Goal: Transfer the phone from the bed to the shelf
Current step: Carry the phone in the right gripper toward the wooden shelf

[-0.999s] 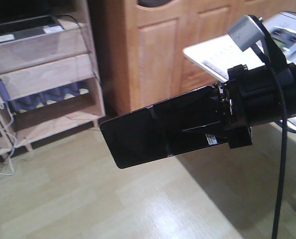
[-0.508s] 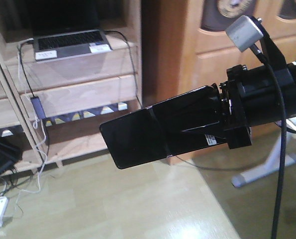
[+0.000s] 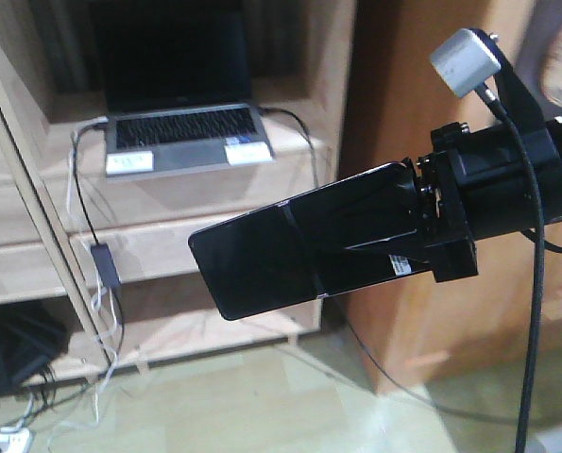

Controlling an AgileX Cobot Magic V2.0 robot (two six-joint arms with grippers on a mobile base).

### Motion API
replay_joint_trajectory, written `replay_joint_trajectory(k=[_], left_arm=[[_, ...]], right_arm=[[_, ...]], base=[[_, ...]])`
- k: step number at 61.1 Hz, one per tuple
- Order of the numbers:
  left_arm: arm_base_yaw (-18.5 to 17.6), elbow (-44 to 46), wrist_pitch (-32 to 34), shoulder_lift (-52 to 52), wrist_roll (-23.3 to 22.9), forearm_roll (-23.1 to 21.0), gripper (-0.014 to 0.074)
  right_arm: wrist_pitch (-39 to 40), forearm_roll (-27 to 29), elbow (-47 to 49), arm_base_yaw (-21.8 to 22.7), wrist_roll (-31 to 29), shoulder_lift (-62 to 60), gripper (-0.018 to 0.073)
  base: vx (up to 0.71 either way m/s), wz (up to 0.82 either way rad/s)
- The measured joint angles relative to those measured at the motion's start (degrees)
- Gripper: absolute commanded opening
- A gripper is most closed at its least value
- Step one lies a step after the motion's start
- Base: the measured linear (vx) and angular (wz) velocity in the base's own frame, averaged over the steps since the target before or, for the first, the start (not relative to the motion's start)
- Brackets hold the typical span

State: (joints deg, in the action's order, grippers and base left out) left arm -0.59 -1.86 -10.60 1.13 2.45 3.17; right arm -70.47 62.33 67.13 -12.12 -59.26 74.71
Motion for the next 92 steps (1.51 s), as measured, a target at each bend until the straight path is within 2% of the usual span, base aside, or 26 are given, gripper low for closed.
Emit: replay_joint_trajectory(k=[49,92], left_arm=[[0.0,0.0,0.0,0.0,0.0,0.0,0.0001],[0.0,0.0,0.0,0.0,0.0,0.0,0.0001]], right_arm=[[0.0,0.0,-0.07,0.0,0.0,0.0,-0.0001],[0.01,0.0,-0.07,0.0,0.0,0.0,-0.0001]], base=[[0.35,0.21],[0.18,0.08]])
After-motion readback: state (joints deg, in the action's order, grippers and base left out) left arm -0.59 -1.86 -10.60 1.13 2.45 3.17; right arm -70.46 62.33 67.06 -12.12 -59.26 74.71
